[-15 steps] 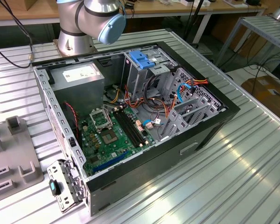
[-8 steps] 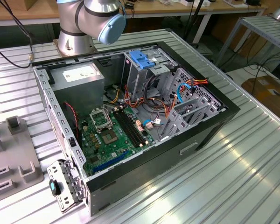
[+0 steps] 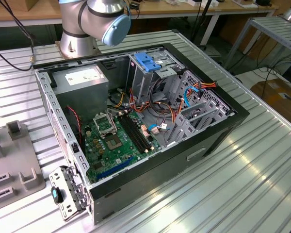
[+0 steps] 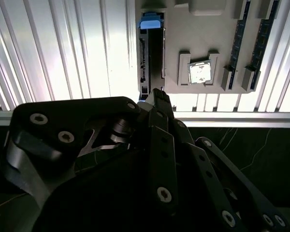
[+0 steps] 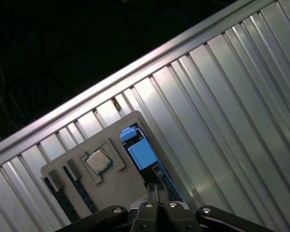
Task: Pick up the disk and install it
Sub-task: 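Pick up the disk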
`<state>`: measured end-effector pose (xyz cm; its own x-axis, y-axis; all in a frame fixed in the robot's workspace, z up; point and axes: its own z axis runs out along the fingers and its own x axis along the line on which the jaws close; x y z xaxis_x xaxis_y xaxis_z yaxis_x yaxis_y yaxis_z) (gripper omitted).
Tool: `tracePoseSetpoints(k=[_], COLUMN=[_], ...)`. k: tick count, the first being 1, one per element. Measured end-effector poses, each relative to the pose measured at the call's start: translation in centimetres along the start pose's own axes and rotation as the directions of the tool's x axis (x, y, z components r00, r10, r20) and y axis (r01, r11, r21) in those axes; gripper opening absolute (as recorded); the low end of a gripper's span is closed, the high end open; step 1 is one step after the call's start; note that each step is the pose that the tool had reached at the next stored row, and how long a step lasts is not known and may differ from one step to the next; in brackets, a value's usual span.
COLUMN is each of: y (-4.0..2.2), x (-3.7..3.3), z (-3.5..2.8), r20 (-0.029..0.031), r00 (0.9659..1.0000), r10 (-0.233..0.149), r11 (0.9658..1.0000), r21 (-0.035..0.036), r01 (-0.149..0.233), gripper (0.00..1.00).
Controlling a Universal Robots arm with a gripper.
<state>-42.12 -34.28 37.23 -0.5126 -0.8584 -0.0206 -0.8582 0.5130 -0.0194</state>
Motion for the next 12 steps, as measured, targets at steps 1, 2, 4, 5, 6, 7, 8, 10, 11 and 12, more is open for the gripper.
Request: tracePoseSetpoints(k=[1, 2, 4, 5, 6, 7, 8, 10, 11, 12], y=[0.0, 0.0, 0.0, 0.0, 0.0, 0.0, 0.0, 0.0, 0.0, 0.01], x=[0.0, 0.0, 0.0, 0.0, 0.0, 0.0, 0.0, 0.0, 0.0, 0.0], z=[0.0, 0.0, 0.01, 0.02, 0.03, 0.04, 0.06, 0.12, 0.15, 0.18], r20=[0.0002, 0.0003, 0.0007, 0.001, 0.0013, 0.0015, 0.0018, 0.0024, 0.0026, 0.0029], r00=[1.0, 0.9999, 0.9992, 0.9987, 0.9979, 0.9972, 0.9965, 0.994, 0.9921, 0.9899], r10=[-0.009, -0.017, -0.04, -0.051, -0.065, -0.074, -0.084, -0.109, -0.125, -0.142], r11=[1.0, 0.9999, 0.9992, 0.9987, 0.9979, 0.9972, 0.9965, 0.994, 0.9921, 0.9899], r21=[-0.0002, -0.0004, -0.0009, -0.001, -0.0013, -0.0015, -0.0016, -0.0021, -0.0024, -0.0028], r01=[0.009, 0.017, 0.04, 0.051, 0.065, 0.074, 0.084, 0.109, 0.125, 0.142], gripper=[0.11, 0.11, 0.11, 0.11, 0.11, 0.11, 0.11, 0.11, 0.11, 0.11])
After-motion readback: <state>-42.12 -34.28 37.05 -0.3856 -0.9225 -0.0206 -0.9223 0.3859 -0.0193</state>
